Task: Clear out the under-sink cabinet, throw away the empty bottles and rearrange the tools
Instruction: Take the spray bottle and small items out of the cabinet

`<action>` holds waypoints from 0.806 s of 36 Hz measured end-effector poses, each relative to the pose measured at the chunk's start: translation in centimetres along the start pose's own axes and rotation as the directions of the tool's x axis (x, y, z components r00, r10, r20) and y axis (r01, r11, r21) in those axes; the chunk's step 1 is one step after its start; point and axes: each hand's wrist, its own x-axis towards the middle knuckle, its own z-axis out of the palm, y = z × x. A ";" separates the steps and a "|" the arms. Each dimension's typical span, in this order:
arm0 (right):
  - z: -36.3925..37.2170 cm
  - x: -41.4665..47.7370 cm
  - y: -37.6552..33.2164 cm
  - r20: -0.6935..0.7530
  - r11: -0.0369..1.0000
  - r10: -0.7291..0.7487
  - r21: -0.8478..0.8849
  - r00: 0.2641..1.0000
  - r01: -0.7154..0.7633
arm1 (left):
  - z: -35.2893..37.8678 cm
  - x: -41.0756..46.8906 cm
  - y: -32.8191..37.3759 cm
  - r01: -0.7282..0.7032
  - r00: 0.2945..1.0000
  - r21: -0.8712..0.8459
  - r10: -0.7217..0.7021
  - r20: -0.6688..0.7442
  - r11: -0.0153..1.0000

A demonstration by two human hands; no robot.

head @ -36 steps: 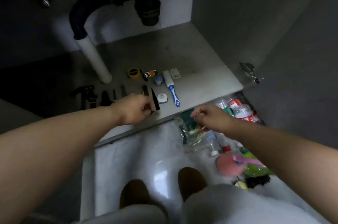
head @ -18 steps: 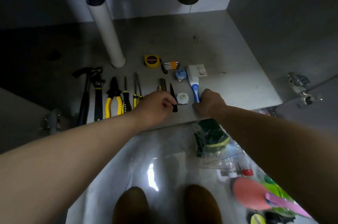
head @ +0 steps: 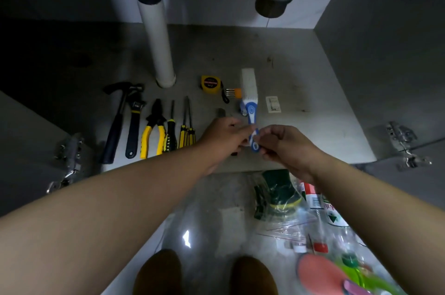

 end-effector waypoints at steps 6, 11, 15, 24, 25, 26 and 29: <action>1.9 1.3 -1.4 -0.008 0.975 -0.072 -0.209 0.997 0.069 | -1.1 0.9 -0.3 0.009 0.993 -0.187 -0.031 -0.112 0.982; 1.1 4.1 0.5 -0.072 0.679 -0.249 -0.724 0.966 0.121 | -3.2 0.5 -1.2 0.052 0.984 -0.206 -0.086 -0.156 0.977; 1.5 5.2 2.4 0.049 0.541 -0.209 -0.827 0.977 0.157 | -4.1 -1.0 -1.8 0.059 0.994 -0.141 -0.071 -0.082 0.988; 0.8 1.7 3.5 0.076 0.455 -0.322 -0.862 0.944 0.224 | -4.7 -6.1 -5.8 0.131 0.980 0.122 -0.148 0.137 0.984; 0.3 0.8 3.5 0.073 0.468 -0.315 -0.855 0.946 0.222 | -4.8 -6.8 -6.8 0.150 0.972 0.141 -0.172 0.159 0.979; -0.3 -0.1 3.5 0.067 0.480 -0.307 -0.850 0.949 0.215 | -4.8 -7.5 -7.9 0.167 0.963 0.156 -0.195 0.185 0.974; -2.4 -3.2 3.7 0.048 0.499 -0.258 -0.849 0.965 0.176 | -4.3 -9.3 -11.2 0.186 0.922 0.231 -0.250 0.294 0.955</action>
